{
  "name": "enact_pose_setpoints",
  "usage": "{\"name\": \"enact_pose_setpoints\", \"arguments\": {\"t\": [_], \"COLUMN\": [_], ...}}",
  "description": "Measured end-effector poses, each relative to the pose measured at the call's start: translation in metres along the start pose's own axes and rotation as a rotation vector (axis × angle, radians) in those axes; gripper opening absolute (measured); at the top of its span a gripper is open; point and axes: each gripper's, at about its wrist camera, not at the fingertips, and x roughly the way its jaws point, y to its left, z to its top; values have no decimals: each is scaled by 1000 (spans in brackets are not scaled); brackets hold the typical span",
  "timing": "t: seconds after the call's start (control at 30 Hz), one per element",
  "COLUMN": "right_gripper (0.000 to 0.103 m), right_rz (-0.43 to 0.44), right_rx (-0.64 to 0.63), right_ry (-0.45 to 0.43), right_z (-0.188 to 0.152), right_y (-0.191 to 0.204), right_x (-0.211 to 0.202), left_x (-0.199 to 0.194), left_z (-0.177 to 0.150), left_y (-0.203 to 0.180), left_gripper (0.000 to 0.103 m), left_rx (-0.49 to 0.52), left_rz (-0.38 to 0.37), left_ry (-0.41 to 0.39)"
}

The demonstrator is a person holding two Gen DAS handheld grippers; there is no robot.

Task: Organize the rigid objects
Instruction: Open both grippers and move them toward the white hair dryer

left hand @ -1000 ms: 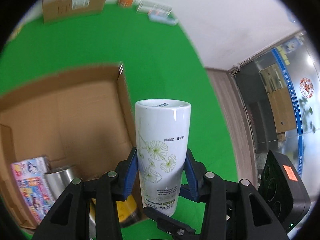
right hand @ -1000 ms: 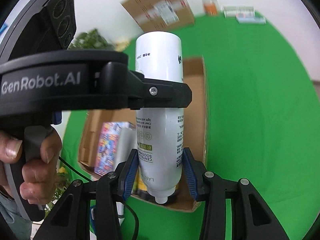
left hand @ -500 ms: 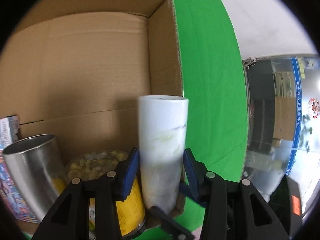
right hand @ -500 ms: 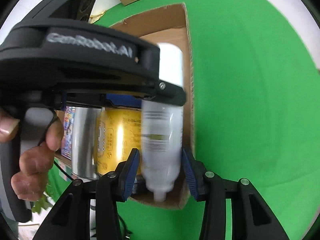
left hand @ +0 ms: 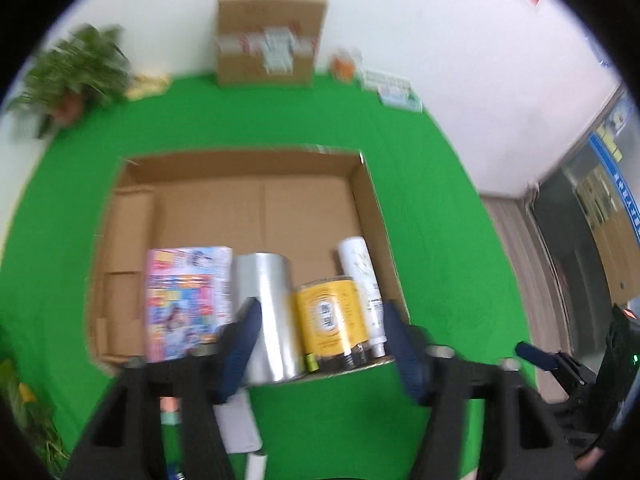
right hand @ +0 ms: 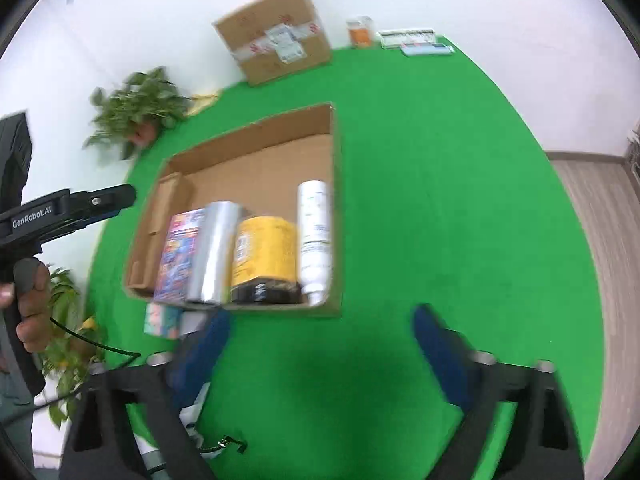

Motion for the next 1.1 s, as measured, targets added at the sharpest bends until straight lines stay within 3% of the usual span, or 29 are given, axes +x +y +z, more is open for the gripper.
{"name": "enact_pose_setpoints", "arguments": {"t": [0.03,0.07,0.1,0.13,0.17,0.2,0.23,0.27,0.37,0.53,0.63,0.8,1.0,1.1], "right_gripper": [40,38,44,56,92,101,102,102,102,102,102,102,102,102], "right_rz": [5,-2,-3,9,11,4,-3,2,22,19,17,27,40,37], "right_rx": [-20,-22,-7,17,30,37,37,29,10,-11,-5,5,-64,-63], "right_ry": [-6,-7,-14,-21,-25,-37,-67,-73,-36,21,131,293,425,453], "right_z": [-8,-19,-23,-28,-33,-40,-45,-49,-58,-75,-92,-130,-196,-224], "right_y": [-3,-8,-10,-9,-7,-7,-3,1,14,35,51,87,158,186], "right_x": [-10,-15,-26,-32,-38,-48,-52,-55,-61,-57,-30,26,79,99], "left_x": [-11,-23,-34,-46,-56,-61,-65,-67,-74,-66,-51,-20,17,25], "left_z": [-7,-17,-25,-33,-43,-50,-60,-66,-84,-106,-122,-165,-215,-228], "left_y": [6,7,8,8,6,4,4,3,10,39,73,125,160,173], "left_gripper": [4,2,2,2,7,36,60,95,98,98,98,97,97,95], "left_rx": [9,-3,-25,-39,-41,-39,-41,-50,-51,-52,-117,-209,-176,-159], "left_rz": [-14,-43,-66,-61,-26,25,73,117,170,199,207,16,-140,-160], "left_ry": [5,3,-15,-41,-66,-71,-64,-58,-102,-17,80,245,385,428]}}
